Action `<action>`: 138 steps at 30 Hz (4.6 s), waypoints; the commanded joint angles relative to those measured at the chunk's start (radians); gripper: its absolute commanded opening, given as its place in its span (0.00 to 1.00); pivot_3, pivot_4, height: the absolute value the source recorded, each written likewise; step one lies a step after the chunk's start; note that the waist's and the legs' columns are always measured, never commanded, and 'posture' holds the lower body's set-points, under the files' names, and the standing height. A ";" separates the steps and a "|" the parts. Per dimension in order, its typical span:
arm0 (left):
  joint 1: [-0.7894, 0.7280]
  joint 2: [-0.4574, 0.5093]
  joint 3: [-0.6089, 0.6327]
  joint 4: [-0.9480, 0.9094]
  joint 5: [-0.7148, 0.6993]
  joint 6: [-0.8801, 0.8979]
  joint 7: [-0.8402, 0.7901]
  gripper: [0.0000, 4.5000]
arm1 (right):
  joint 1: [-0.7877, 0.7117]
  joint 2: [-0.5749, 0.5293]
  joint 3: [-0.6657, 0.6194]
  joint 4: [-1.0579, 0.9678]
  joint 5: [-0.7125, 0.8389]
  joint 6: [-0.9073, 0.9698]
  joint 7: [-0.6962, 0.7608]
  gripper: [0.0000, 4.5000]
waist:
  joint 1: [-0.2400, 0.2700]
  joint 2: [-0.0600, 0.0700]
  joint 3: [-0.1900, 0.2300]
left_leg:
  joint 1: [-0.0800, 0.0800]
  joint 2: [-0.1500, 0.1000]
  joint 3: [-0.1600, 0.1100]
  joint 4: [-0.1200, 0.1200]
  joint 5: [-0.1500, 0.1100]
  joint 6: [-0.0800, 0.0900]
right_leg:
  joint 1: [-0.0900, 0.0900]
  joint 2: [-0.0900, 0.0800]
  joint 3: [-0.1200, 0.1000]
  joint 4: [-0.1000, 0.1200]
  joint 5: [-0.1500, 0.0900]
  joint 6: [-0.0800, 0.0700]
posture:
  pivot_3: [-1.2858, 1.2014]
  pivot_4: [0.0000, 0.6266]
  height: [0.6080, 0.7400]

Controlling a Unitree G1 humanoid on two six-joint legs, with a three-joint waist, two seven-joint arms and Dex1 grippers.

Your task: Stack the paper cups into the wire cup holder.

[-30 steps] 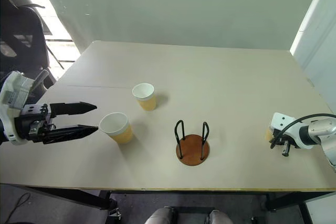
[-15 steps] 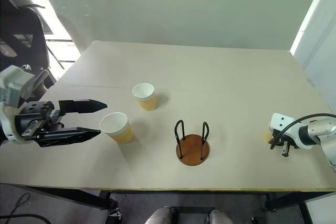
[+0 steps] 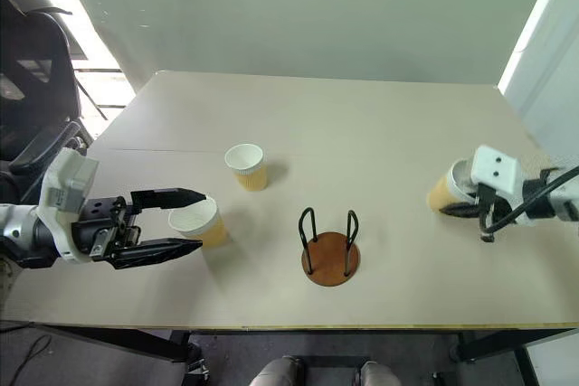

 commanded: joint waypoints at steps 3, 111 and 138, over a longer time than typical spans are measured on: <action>0.039 -0.010 -0.012 -0.001 0.048 -0.057 -0.003 1.00 | -0.198 0.109 -0.027 -0.228 0.273 0.176 -0.063 0.00 | -0.007 0.000 0.000 | 0.000 0.001 0.000 0.000 0.003 0.006 | 0.000 0.003 0.001 0.000 -0.001 0.000 | 0.52 0.24 1.00; 0.060 0.068 0.182 0.035 -0.084 0.002 0.027 1.00 | -0.406 0.282 0.009 -0.085 0.191 0.093 -0.035 0.82 | 0.003 -0.002 -0.001 | -0.006 0.004 -0.002 0.002 0.003 -0.004 | -0.010 0.005 0.000 0.003 0.006 -0.014 | 0.52 0.24 1.00; -0.203 0.306 -0.248 0.393 0.386 -0.249 -0.221 1.00 | -0.306 0.368 -0.106 -0.263 0.635 0.237 -0.265 0.82 | 0.000 -0.002 -0.001 | -0.009 0.005 -0.003 0.001 -0.002 -0.009 | -0.014 0.006 0.000 0.002 0.005 -0.016 | 0.52 0.24 1.00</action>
